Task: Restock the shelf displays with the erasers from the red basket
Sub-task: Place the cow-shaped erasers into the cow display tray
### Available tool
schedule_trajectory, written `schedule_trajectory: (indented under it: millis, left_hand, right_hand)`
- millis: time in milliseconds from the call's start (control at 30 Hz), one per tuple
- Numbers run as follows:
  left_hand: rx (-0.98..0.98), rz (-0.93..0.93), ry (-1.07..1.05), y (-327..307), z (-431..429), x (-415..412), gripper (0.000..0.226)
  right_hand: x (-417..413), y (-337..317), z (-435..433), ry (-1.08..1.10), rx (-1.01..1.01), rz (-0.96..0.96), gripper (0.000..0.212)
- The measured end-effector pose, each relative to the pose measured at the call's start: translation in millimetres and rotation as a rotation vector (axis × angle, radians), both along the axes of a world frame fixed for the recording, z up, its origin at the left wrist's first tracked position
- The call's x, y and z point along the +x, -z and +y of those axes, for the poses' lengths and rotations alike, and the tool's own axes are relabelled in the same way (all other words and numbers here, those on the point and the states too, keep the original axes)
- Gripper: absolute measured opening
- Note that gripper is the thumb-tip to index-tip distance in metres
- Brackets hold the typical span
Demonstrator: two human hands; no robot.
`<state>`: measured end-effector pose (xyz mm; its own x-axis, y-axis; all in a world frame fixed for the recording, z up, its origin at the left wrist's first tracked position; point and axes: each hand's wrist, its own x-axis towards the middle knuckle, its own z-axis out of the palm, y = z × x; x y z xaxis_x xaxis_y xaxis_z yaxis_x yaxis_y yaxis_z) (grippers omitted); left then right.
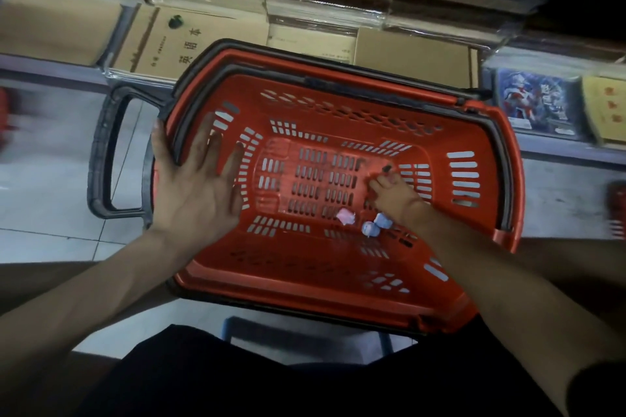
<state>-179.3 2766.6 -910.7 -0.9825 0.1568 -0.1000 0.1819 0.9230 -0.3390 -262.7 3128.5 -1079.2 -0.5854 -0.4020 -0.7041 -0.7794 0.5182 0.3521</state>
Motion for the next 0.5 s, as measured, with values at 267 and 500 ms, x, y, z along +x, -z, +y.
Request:
schedule_trajectory:
  millis: [267, 500]
  left_hand:
    - [0.05, -0.001, -0.005, -4.0, 2.1, -5.8, 0.068]
    - [0.048, -0.006, -0.001, -6.3, 4.7, -10.4, 0.065]
  right_hand:
    - [-9.4, 0.2, 9.8, -0.028, -0.001, 0.036, 0.055]
    - [-14.1, -14.8, 0.9, 0.107, -0.146, 0.056, 0.058]
